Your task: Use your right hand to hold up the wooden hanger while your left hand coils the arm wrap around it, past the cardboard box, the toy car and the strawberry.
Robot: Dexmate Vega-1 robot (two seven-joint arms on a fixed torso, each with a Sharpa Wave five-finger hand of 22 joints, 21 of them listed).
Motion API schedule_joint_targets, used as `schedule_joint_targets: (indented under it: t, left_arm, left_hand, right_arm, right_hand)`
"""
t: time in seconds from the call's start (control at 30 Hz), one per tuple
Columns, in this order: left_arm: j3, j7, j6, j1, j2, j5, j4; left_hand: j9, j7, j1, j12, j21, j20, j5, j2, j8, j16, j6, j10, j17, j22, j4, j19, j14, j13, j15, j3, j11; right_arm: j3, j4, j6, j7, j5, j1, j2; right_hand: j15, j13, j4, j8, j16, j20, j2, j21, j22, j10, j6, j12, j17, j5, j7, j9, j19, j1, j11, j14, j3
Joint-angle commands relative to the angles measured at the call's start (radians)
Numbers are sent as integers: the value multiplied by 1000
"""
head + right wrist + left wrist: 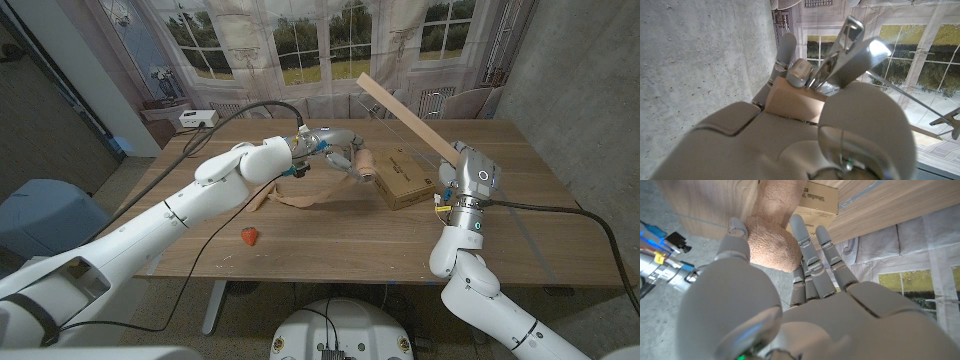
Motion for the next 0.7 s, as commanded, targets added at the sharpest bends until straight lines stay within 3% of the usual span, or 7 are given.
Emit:
schedule_joint_targets:
  t: [0.03, 0.57, 0.7]
  left_arm:
    - [-37, -20, -174, -15, -10, -228, 94]
    - [-71, 103, -359, 12, -69, -296, 178]
    - [-64, 60, -407, -5, -89, -377, 223]
  left_hand:
    - [7, -116, 121, 179, 12, -1, 297, 130, 61, 7, 393, 355, 7, 4, 64, -8, 5, 505, -12, 138, -229]
    - [3, -117, 112, 166, 37, 0, 335, 124, 54, 10, 393, 350, 30, 11, 72, -26, -5, 508, -13, 147, -230]
    - [-1, -119, 108, 163, 42, -1, 343, 123, 52, 8, 396, 350, 32, 12, 75, -31, -9, 507, -16, 149, -230]
  right_arm:
    - [-14, 10, -2, -5, 9, 15, -1]
    - [-24, 22, -2, -5, 20, 24, -3]
    - [-23, 22, 0, -7, 23, 24, -5]
  right_hand:
    - [-12, 2, 2, 9, 57, -116, 53, 11, -2, -9, 13, 9, 4, 1, 5, 1, -7, -48, -9, -1, 9]
    - [-12, 2, 2, 16, 58, -116, 53, 27, -12, -12, 11, 20, 4, 0, 5, -4, -12, -49, -9, 0, 12]
    - [-12, 2, 2, 17, 58, -116, 53, 31, -15, -13, 11, 22, 4, -1, 4, -5, -15, -50, -9, 0, 13]
